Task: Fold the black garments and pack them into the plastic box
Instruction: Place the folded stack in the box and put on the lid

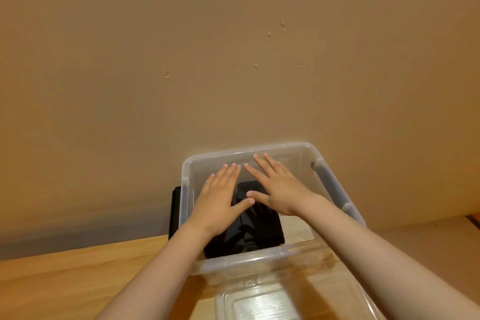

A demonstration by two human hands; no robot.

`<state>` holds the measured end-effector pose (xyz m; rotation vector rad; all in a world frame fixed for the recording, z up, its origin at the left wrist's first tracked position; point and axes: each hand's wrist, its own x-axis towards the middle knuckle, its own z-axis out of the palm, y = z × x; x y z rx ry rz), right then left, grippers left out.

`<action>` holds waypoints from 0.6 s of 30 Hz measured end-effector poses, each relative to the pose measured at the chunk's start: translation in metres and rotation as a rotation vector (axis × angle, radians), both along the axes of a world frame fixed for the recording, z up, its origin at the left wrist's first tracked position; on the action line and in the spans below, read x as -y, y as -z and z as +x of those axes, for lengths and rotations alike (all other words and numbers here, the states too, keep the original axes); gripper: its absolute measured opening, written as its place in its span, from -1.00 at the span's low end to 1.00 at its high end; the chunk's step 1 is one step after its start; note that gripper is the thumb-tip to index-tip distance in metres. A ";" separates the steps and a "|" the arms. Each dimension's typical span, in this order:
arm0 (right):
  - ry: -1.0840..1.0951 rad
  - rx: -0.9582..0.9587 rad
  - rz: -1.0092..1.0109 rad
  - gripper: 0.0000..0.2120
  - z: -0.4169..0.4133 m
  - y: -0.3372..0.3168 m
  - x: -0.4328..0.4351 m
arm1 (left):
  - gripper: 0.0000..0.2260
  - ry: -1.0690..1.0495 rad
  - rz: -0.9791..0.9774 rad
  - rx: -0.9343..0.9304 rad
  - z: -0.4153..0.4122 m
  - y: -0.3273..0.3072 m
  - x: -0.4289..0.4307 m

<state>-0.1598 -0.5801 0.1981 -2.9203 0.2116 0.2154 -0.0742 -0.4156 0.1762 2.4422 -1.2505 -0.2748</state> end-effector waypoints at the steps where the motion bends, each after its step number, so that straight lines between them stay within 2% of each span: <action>1: 0.011 0.062 0.005 -0.34 -0.008 -0.007 -0.005 | -0.31 -0.014 -0.082 0.015 -0.004 -0.005 -0.008; 9: 0.156 0.344 -0.025 -0.39 -0.081 -0.026 -0.051 | -0.37 -0.078 -0.255 0.192 -0.060 -0.012 -0.051; 14: 0.199 0.503 0.042 -0.44 -0.121 0.001 -0.076 | -0.38 -0.070 -0.325 0.121 -0.105 0.010 -0.067; 18: 0.191 0.532 0.133 -0.47 -0.161 0.030 -0.091 | -0.40 -0.059 -0.338 0.074 -0.146 0.031 -0.084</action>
